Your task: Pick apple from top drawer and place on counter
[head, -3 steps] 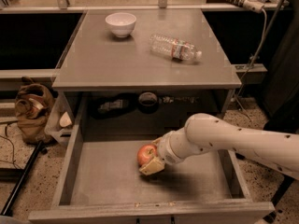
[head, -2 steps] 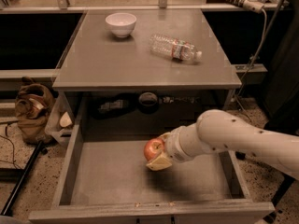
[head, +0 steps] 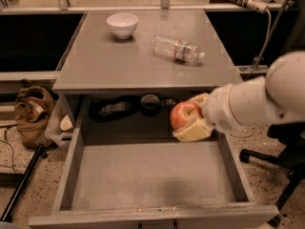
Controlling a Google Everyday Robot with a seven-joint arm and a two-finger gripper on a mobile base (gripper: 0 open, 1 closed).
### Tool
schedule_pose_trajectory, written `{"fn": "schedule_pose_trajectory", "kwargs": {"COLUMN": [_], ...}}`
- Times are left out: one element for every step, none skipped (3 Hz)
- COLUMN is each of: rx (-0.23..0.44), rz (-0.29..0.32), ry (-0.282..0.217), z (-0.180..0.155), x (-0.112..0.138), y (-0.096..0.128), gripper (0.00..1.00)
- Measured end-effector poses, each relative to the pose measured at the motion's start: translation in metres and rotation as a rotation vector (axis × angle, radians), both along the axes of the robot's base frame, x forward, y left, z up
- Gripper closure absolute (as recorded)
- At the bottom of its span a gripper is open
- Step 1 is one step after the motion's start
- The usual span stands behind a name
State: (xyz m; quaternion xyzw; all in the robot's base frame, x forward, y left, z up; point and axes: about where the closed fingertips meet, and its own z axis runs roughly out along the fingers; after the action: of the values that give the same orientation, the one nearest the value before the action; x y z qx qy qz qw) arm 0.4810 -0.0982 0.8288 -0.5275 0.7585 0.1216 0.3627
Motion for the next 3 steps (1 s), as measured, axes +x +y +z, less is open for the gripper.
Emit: {"fn": "schedule_pose_trajectory", "kwargs": {"rx": [-0.052,-0.069,-0.069], "rz": [0.013,0.084,0.084], "ry": [0.027,0.013,0.013], "z": [0.051,0.084,0.084], "x": [0.024,0.035,0.035], "y": [-0.007,0.027,0.027], "gripper": [1.0,1.0,1.0]}}
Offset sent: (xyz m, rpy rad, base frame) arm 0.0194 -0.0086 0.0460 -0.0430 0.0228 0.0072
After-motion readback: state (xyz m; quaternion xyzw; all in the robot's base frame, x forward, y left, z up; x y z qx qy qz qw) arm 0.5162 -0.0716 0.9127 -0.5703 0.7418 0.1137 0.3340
